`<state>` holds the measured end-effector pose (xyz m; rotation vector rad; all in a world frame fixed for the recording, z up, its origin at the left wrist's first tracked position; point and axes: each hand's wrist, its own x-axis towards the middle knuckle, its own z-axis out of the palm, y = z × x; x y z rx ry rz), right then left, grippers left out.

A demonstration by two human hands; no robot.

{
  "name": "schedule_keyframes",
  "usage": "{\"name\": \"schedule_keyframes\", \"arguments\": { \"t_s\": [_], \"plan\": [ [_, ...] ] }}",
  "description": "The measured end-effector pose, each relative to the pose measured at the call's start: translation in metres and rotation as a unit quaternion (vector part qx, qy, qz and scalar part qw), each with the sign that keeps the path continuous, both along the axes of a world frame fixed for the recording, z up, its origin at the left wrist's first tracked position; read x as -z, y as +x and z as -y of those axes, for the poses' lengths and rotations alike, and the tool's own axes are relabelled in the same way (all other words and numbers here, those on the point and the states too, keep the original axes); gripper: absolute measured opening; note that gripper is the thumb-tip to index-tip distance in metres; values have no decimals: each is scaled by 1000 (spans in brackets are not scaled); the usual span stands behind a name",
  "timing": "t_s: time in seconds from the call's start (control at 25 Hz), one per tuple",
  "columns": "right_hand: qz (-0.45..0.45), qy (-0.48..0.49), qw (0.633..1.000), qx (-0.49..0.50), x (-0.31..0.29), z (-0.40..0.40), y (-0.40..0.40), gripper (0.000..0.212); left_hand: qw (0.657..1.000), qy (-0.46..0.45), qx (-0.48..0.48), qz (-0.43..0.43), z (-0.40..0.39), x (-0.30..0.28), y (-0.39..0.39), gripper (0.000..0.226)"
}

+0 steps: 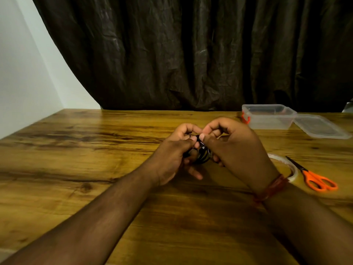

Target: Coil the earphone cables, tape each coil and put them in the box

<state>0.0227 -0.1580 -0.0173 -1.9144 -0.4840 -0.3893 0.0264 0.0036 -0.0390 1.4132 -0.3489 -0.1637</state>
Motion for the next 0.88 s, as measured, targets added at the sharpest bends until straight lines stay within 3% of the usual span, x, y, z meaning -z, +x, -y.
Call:
{"name": "schedule_keyframes", "arguments": {
  "t_s": [0.2, 0.4, 0.48, 0.56, 0.68, 0.88],
  "plan": [
    [159, -94, 979, 88, 9, 1, 0, 14, 997, 14, -72, -23, 3, 0, 0, 31],
    [183, -81, 971, 129, 19, -13, 4, 11, 992, 121, -44, -12, 4, -2, -5, 37],
    [138, -37, 982, 125, 24, -18, 8, 12, 988, 151, 21, -8, 6, -2, -9, 43],
    [22, 62, 994, 89, 28, -20, 12, 10, 981, 183, 69, 3, 4, -4, -12, 50],
    [-103, 193, 975, 37, 34, -23, 10, 8, 968, 230, 94, 27, -2, -9, -13, 50],
    [-86, 213, 972, 48, 33, -28, 7, 7, 967, 240, 81, 40, 0, -12, -13, 43]
  ]
}}
